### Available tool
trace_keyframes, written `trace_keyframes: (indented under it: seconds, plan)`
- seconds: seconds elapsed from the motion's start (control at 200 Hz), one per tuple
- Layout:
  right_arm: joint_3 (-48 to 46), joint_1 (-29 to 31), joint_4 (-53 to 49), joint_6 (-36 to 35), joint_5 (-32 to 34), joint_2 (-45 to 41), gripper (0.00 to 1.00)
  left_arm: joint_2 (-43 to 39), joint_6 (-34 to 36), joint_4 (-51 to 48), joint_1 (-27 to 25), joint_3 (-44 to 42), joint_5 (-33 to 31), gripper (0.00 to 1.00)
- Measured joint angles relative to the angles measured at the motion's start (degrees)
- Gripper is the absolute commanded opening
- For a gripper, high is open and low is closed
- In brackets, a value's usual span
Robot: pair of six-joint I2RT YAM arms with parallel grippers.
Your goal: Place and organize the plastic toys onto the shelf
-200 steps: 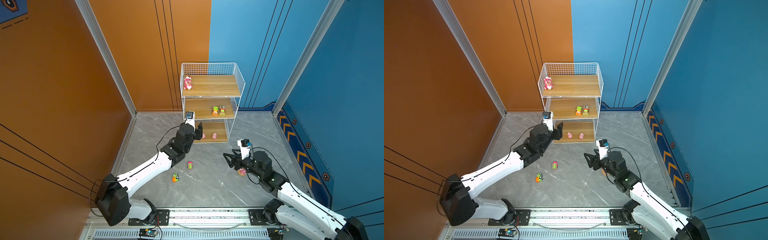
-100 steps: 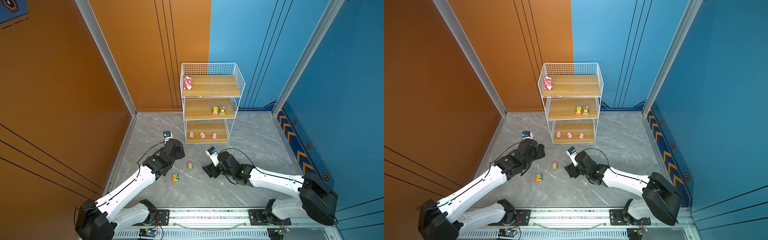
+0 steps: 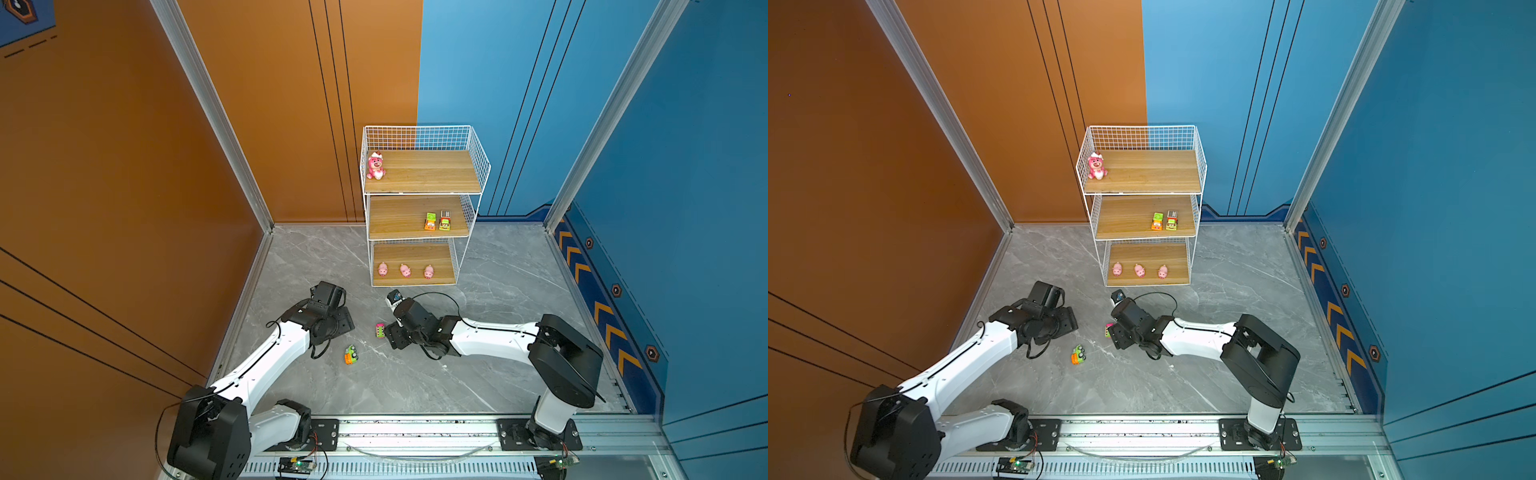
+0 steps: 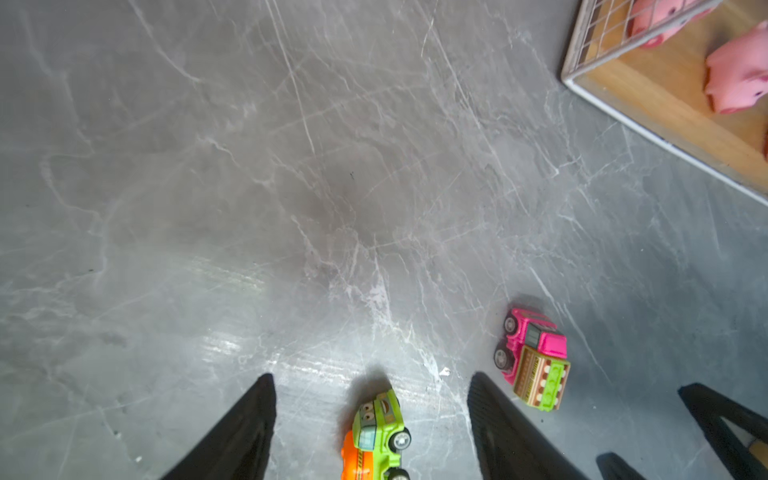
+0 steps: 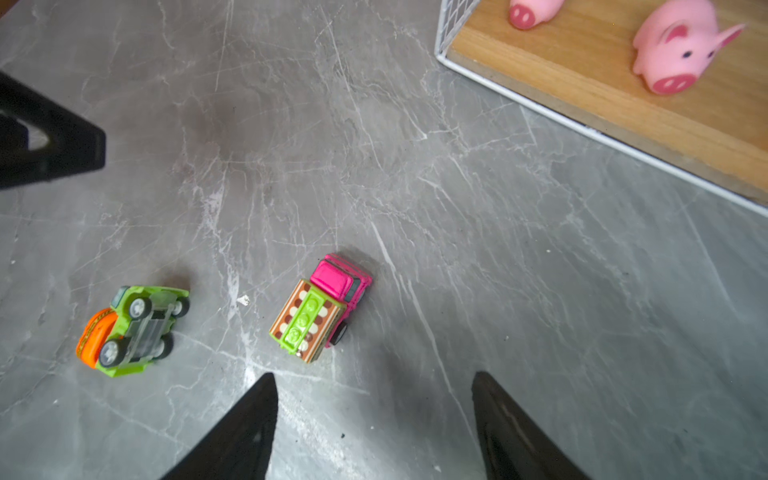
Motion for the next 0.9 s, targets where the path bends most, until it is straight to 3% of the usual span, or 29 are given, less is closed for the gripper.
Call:
trace_keyframes:
  seconds: [0.496, 0.896]
  plan:
    - [-4.1, -0.4, -2.4, 9.3, 4.7, -0.5, 0.73, 12.1, 2.6, 2.2, -8.6, 3.7, 2.3, 0.74]
    - [-13.0, -2.3, -2.2, 12.1, 6.3, -10.3, 0.73, 23.3, 0.7, 8.0, -15.0, 9.4, 4.7, 0.72]
